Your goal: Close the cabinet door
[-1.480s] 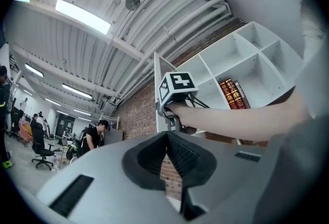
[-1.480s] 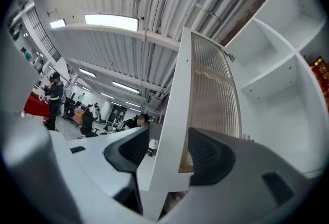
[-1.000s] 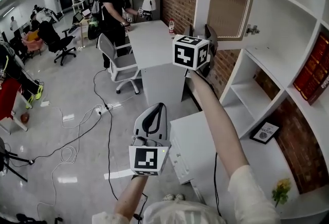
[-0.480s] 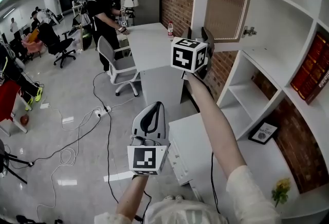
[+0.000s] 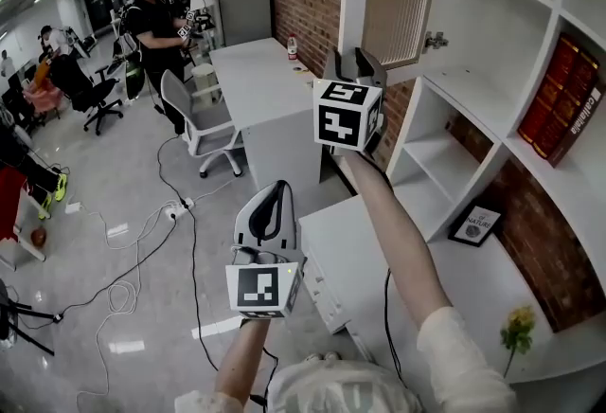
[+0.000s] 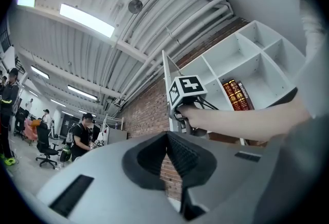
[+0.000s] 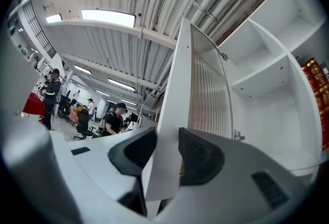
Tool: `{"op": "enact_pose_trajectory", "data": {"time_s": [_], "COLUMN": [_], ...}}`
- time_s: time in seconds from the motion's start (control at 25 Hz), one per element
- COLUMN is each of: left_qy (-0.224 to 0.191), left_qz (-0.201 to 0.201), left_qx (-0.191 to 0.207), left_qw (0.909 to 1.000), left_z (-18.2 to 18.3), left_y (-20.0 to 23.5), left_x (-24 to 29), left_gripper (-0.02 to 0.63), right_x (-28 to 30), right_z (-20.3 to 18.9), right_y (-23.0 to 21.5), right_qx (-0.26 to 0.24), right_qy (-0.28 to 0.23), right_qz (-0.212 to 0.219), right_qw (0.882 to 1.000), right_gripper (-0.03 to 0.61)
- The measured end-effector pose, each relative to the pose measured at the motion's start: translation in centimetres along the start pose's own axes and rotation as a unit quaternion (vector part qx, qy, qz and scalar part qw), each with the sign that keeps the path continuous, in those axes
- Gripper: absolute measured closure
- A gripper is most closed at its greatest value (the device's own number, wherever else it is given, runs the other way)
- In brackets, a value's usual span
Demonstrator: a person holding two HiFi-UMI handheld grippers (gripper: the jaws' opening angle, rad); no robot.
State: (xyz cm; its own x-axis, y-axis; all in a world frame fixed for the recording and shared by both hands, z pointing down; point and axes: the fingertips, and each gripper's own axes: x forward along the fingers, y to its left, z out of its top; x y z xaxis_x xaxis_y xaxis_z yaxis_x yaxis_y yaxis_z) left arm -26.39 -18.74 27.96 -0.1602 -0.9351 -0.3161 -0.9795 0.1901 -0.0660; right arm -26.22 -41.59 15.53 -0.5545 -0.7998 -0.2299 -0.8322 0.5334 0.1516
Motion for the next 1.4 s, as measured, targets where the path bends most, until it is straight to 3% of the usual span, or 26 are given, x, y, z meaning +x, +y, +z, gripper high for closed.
{"op": "enact_pose_trajectory", "data": {"time_s": [0.32, 0.48, 0.68, 1.08, 1.4], "left_qy": [-0.02, -0.005, -0.014, -0.022, -0.026], "left_qz": [-0.038, -0.051, -0.073, -0.115, -0.169], "left_qx": [-0.018, -0.018, -0.017, -0.029, -0.044], "left_qw": [0.9989, 0.9985, 0.9971, 0.9927, 0.9843], "left_z": [1.1, 0.5, 0.2, 0.4, 0.6], "left_y": [-3.4, -4.6, -5.9, -9.5, -14.6], "left_x": [1.6, 2.0, 2.9, 5.2, 7.3], "left_gripper": [0.601, 0.601, 0.601, 0.601, 0.601], "right_x": [-3.4, -5.0, -6.9, -11.0, -14.0], "right_z": [0.4, 0.5, 0.7, 1.2, 0.6], "right_y": [-1.9, -3.1, -4.5, -9.3, -17.9], "right_qx": [0.011, 0.015, 0.022, 0.018, 0.029], "right_qy": [0.003, 0.003, -0.006, -0.014, -0.007], "right_qz": [0.041, 0.056, 0.068, 0.06, -0.009], "right_qw": [0.999, 0.998, 0.997, 0.998, 1.0], "right_gripper": [0.437, 0.443, 0.454, 0.476, 0.5]}}
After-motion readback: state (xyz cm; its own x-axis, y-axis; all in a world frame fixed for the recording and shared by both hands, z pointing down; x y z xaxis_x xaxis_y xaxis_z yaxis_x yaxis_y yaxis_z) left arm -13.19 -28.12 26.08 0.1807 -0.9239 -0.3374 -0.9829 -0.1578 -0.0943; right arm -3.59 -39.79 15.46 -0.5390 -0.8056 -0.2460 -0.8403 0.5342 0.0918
